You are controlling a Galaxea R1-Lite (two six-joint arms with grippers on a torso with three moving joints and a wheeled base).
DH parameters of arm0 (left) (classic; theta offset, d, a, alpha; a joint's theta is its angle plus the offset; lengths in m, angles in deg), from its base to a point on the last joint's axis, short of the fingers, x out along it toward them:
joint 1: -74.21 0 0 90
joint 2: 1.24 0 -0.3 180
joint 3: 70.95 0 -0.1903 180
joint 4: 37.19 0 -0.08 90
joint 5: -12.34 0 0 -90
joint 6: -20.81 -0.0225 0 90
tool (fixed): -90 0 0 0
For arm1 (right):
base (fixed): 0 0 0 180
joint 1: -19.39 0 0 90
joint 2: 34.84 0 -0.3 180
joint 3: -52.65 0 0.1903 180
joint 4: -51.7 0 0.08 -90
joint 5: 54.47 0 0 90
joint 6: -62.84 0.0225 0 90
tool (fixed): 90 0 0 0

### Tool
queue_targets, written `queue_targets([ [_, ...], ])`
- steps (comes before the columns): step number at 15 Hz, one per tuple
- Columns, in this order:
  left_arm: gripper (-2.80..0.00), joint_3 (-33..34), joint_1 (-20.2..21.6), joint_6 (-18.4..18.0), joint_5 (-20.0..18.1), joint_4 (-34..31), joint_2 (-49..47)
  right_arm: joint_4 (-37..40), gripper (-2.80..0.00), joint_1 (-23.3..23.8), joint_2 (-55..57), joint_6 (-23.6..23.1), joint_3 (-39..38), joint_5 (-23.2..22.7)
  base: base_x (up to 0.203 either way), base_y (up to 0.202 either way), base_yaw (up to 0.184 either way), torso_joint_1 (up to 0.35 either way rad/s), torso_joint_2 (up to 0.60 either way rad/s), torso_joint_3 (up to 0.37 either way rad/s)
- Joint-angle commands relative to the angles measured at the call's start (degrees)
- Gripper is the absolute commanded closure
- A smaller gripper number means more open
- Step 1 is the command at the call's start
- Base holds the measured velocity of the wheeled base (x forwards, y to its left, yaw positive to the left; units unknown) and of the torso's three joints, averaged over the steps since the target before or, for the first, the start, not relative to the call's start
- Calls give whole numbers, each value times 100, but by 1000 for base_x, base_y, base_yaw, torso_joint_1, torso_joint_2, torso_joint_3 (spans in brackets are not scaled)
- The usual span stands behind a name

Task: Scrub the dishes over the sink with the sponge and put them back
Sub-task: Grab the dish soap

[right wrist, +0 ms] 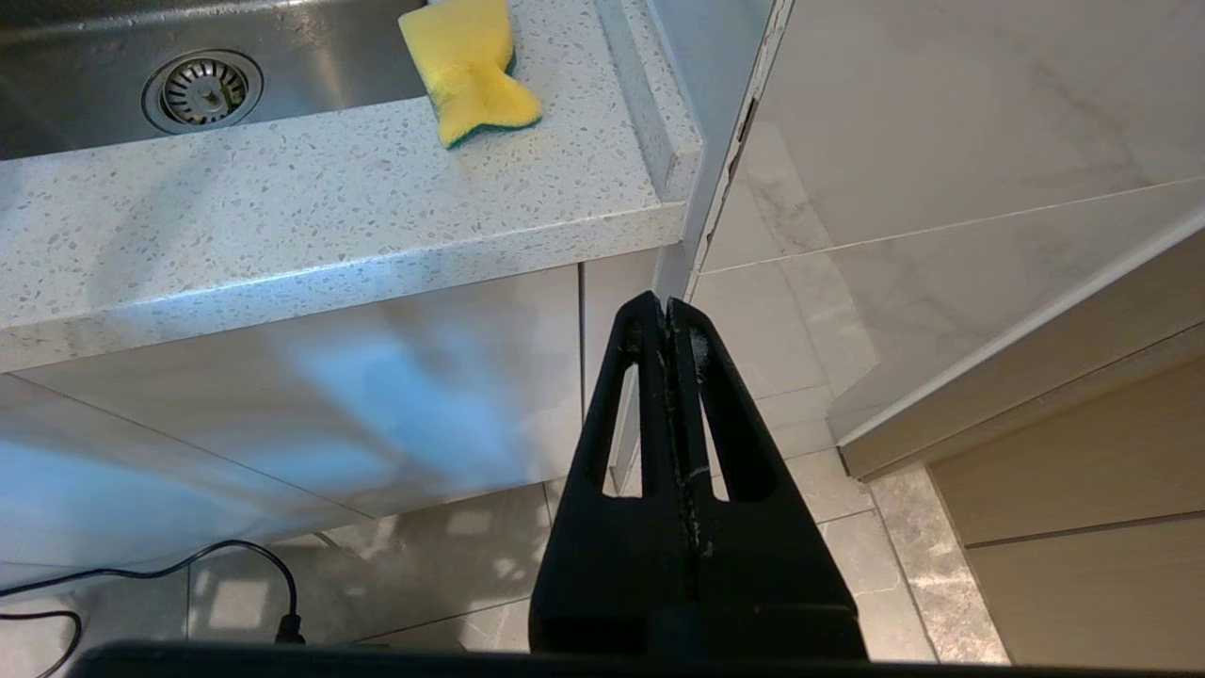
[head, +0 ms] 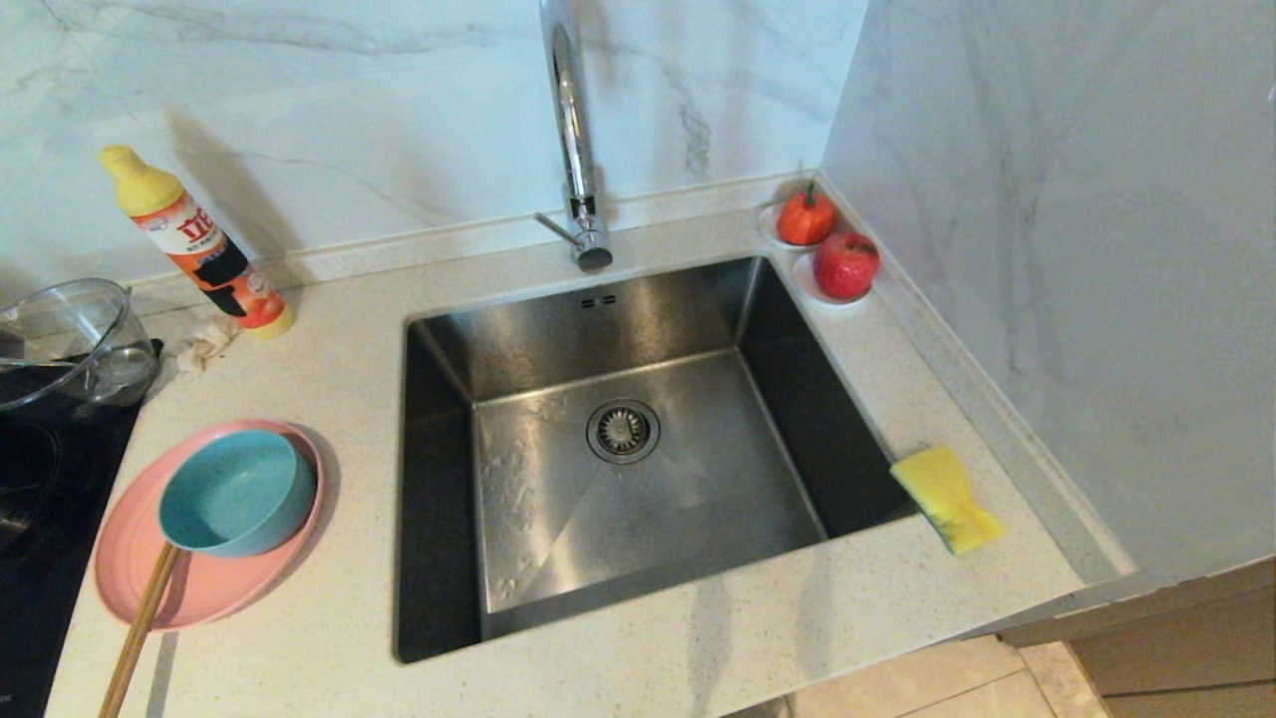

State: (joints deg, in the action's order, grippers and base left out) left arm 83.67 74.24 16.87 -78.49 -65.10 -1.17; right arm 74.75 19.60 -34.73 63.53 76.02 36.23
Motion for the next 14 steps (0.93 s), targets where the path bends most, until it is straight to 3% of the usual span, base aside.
queue_targets([
  [1,0,-213,6,5,131,152,10,-4,0,4,6,1,0,0,0,0,0,0,0,0],
  [5,0,-2089,6,12,468,11,-439,-4,0,-3,7,1,0,0,0,0,0,0,0,0],
  [9,0,-3639,55,359,470,-286,-2683,-4,0,6,7,1,0,5,0,0,0,0,0,0],
  [14,0,-4838,331,918,209,-381,-5545,-4,0,2,4,1,0,0,0,0,0,0,0,0],
])
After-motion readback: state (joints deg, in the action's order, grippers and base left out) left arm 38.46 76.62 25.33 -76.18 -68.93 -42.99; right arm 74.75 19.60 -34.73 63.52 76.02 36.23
